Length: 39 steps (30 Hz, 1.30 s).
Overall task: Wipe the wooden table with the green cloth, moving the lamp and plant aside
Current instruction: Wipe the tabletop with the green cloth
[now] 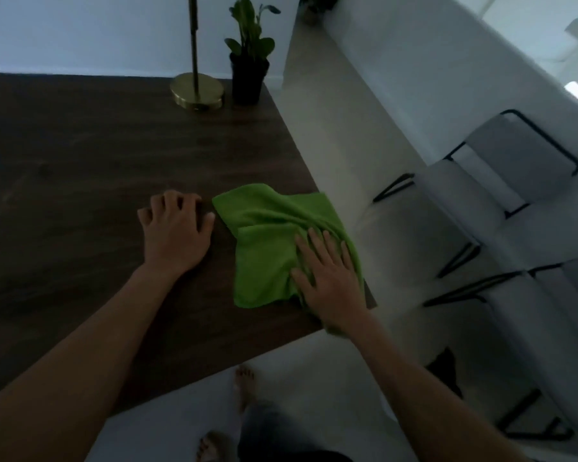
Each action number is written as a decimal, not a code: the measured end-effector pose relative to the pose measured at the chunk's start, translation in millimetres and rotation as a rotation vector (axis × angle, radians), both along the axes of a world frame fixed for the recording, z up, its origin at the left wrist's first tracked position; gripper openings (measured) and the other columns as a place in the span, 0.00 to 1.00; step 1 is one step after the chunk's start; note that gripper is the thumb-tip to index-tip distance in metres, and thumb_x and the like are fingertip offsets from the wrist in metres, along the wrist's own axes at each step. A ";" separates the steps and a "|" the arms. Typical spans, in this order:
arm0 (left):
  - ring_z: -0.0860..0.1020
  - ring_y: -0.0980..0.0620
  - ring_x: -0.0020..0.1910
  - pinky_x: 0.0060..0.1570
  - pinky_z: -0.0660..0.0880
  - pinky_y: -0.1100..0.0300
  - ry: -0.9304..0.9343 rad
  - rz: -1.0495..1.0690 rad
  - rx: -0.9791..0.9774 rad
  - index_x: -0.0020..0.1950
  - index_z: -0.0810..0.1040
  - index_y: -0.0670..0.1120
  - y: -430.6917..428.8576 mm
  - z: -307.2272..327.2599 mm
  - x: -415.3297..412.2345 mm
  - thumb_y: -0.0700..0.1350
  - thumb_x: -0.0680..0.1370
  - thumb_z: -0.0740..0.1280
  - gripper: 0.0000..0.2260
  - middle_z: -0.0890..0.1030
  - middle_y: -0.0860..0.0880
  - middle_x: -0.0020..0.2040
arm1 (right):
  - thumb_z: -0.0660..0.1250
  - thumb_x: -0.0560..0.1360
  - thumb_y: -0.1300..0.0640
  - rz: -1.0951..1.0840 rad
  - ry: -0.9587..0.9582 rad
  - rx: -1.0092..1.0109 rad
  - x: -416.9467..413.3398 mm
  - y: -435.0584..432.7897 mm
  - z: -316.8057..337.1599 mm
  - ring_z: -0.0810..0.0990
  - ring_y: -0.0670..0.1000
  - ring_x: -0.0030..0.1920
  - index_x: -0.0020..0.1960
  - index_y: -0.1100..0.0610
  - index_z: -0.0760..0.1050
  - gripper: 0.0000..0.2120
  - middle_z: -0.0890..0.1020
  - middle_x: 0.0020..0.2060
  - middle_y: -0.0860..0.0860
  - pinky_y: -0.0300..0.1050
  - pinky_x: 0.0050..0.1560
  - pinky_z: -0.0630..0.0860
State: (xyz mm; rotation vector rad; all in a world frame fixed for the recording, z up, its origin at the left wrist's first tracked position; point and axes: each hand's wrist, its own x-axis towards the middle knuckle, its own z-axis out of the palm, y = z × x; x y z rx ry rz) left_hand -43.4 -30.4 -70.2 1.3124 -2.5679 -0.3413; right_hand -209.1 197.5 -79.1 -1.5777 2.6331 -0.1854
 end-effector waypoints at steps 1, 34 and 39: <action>0.66 0.37 0.62 0.61 0.62 0.41 0.017 0.006 0.005 0.64 0.72 0.46 -4.7 0.6 -6.4 0.56 0.78 0.61 0.19 0.69 0.38 0.63 | 0.47 0.79 0.36 0.019 0.009 0.014 5.4 21.8 2.2 0.44 0.52 0.78 0.78 0.43 0.48 0.30 0.50 0.79 0.47 0.55 0.77 0.41; 0.63 0.45 0.72 0.69 0.58 0.47 -0.002 0.157 0.010 0.72 0.66 0.46 -76.0 1.6 -10.5 0.53 0.76 0.54 0.25 0.68 0.45 0.70 | 0.57 0.72 0.43 0.211 -0.154 -0.208 -85.9 -198.8 11.1 0.73 0.56 0.58 0.58 0.53 0.73 0.20 0.76 0.55 0.52 0.52 0.57 0.70; 0.61 0.47 0.73 0.71 0.56 0.48 -0.030 0.148 0.014 0.72 0.66 0.48 -77.0 -0.5 -12.4 0.54 0.78 0.54 0.24 0.66 0.47 0.71 | 0.53 0.76 0.35 0.064 -0.077 0.046 -114.3 -293.4 5.5 0.47 0.61 0.77 0.78 0.51 0.49 0.36 0.51 0.78 0.57 0.62 0.75 0.41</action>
